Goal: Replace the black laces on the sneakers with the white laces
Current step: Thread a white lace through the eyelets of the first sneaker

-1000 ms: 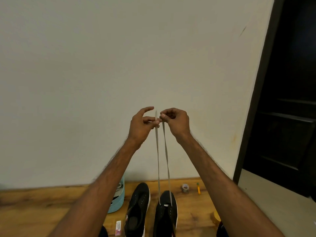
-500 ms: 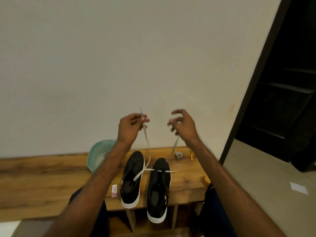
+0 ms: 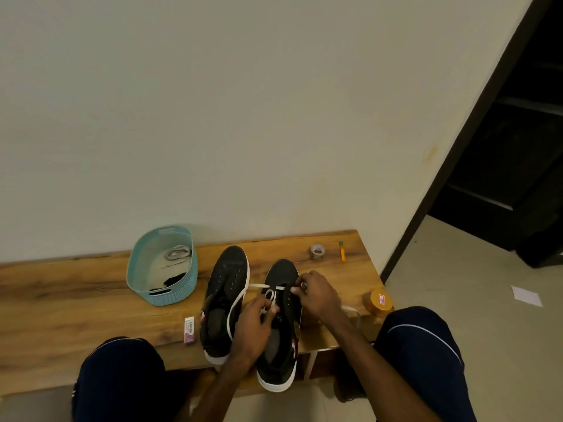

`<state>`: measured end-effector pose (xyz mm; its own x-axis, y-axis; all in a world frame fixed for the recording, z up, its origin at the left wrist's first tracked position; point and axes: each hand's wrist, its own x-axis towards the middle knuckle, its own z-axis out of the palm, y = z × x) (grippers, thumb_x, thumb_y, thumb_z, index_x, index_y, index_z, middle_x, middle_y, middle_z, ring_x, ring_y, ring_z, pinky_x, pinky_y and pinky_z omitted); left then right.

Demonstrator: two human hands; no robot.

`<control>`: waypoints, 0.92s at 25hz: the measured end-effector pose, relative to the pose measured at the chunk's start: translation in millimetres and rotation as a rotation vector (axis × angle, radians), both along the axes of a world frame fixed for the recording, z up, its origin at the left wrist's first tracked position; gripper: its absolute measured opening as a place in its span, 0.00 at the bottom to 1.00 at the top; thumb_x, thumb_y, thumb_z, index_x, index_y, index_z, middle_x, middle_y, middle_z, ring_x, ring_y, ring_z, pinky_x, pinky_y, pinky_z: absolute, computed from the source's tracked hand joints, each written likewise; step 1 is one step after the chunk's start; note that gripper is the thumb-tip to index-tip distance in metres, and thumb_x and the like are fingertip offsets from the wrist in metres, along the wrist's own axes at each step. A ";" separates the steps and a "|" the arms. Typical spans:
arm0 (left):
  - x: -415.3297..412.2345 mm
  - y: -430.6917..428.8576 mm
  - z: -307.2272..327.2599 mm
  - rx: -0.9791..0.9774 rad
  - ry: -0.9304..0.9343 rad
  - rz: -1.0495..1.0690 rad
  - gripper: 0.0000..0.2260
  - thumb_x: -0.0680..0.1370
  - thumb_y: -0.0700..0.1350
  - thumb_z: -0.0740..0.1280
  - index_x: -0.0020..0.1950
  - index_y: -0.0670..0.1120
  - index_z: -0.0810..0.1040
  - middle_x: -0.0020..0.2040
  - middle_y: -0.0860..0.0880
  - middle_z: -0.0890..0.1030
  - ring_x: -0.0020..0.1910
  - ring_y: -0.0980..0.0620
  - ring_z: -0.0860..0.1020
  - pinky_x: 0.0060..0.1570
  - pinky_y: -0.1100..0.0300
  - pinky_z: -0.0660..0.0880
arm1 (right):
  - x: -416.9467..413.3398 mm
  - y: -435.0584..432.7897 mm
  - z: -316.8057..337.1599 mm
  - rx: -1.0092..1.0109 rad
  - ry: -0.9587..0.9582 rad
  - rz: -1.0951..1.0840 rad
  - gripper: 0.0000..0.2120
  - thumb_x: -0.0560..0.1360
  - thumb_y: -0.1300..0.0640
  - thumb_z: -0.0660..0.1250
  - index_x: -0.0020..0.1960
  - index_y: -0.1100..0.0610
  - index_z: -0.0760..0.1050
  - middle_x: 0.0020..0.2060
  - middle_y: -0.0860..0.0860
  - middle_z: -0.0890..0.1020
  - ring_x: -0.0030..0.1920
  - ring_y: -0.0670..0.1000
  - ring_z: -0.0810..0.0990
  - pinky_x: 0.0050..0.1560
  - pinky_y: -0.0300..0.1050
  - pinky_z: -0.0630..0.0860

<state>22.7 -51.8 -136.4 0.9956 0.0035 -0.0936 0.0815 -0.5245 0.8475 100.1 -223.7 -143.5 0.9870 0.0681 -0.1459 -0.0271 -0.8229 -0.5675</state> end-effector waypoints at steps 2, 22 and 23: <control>-1.2 -2.8 -3.6 0.031 -0.052 -0.015 0.07 0.81 0.44 0.65 0.44 0.54 0.76 0.46 0.56 0.78 0.47 0.61 0.76 0.47 0.66 0.72 | 0.8 6.4 -3.0 -0.069 -0.031 0.021 0.08 0.78 0.47 0.68 0.52 0.50 0.75 0.50 0.48 0.76 0.49 0.48 0.74 0.46 0.44 0.69; -2.5 -0.8 18.9 -0.062 -0.106 0.191 0.04 0.80 0.46 0.67 0.50 0.55 0.80 0.57 0.57 0.78 0.56 0.59 0.77 0.55 0.62 0.75 | 0.6 1.4 7.9 0.254 -0.074 -0.228 0.08 0.80 0.58 0.65 0.50 0.60 0.81 0.44 0.53 0.83 0.46 0.52 0.82 0.46 0.47 0.77; -0.6 1.4 35.7 -0.097 -0.143 0.219 0.04 0.80 0.46 0.67 0.50 0.56 0.80 0.56 0.56 0.79 0.55 0.58 0.78 0.52 0.65 0.75 | -1.9 1.7 27.6 0.316 -0.155 -0.211 0.07 0.80 0.61 0.66 0.51 0.59 0.82 0.43 0.52 0.84 0.45 0.49 0.82 0.48 0.47 0.79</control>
